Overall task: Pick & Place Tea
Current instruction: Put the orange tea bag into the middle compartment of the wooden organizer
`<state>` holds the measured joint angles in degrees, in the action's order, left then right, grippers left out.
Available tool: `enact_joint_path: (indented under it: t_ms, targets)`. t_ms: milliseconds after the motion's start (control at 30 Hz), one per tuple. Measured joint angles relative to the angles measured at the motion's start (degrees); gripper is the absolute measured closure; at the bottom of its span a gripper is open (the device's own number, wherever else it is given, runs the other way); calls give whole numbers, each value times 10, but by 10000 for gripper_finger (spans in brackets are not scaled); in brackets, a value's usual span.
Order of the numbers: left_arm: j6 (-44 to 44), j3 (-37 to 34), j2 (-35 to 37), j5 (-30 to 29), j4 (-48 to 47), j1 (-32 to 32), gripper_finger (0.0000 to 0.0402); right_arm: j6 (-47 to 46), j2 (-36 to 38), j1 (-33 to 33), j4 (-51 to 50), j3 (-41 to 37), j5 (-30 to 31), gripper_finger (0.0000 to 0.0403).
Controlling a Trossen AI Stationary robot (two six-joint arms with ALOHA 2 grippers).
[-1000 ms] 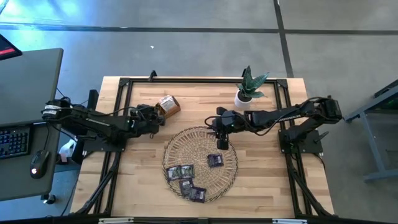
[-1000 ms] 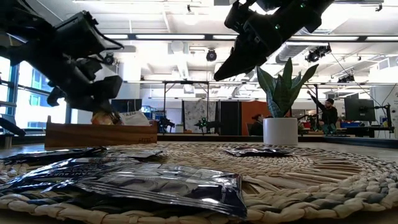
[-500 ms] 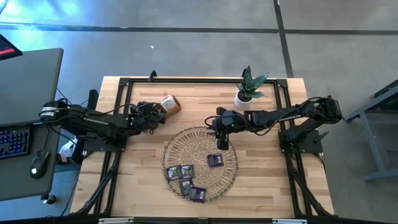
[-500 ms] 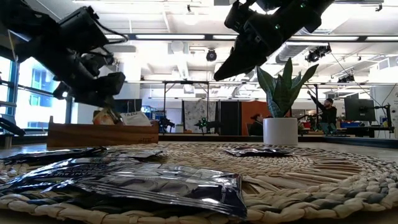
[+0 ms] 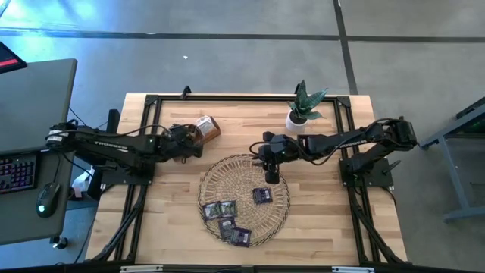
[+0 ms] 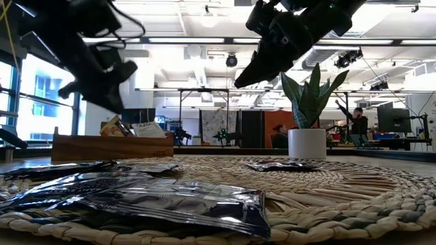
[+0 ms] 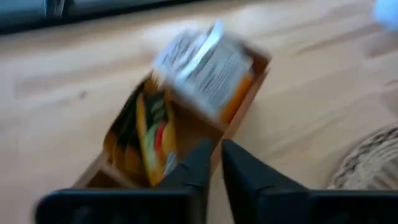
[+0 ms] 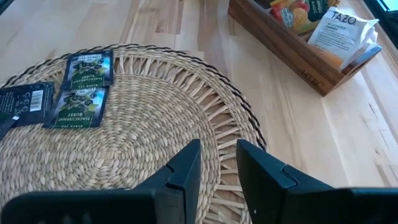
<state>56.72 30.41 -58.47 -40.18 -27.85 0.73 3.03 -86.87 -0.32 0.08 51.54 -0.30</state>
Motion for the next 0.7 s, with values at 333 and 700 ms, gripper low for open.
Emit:
enact_joint_path:
  t_ms: [333, 700]
  targets:
    - [67, 0, -76, 0, -22, 0, 399, 0, 0, 0, 7, 0, 0, 304]
    - [71, 51, -76, -5, -96, 0, 401, 0, 0, 0, 6, 0, 1, 304]
